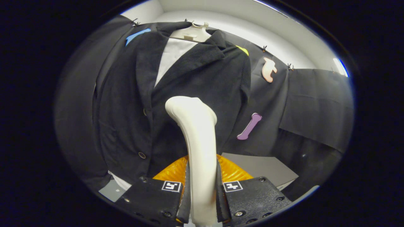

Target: Iron the clothes twice with a garment steamer, once on the left side and once on the right side.

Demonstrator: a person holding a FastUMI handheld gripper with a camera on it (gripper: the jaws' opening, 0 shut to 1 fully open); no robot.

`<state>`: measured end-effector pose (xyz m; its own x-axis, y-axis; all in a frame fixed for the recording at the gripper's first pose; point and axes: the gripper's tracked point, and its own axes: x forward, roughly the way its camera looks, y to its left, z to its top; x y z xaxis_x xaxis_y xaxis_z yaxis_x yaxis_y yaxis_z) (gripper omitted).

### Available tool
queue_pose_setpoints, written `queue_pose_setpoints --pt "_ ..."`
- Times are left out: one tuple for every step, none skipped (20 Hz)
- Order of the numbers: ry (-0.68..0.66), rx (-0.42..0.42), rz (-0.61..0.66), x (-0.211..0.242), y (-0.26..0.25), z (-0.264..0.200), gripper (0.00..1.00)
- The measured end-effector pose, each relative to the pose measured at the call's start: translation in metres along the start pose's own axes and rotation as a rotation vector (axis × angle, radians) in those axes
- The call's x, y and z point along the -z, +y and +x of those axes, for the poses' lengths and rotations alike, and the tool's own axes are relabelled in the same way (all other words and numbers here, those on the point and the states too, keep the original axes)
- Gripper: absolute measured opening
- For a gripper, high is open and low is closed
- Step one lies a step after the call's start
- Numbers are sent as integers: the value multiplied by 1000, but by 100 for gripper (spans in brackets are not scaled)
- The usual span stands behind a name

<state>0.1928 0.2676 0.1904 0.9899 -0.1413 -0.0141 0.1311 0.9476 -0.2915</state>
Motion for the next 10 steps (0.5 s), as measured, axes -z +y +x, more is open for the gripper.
queue_pose_setpoints --pt "8 -1 0 5 2 -1 35" --pt "16 -5 0 12 6 -1 35" --pt "21 -12 -2 17 9 0 35" --pt "30 -17 -7 24 14 -1 35" --pt "39 -20 -15 33 18 -1 35" --pt "46 -21 -21 39 21 -1 35" --pt "54 -21 -24 45 24 -1 35" --pt "61 -22 -30 52 26 0 35" --pt "66 -22 -34 57 28 1 35" --pt "67 -24 -39 60 30 2 35"
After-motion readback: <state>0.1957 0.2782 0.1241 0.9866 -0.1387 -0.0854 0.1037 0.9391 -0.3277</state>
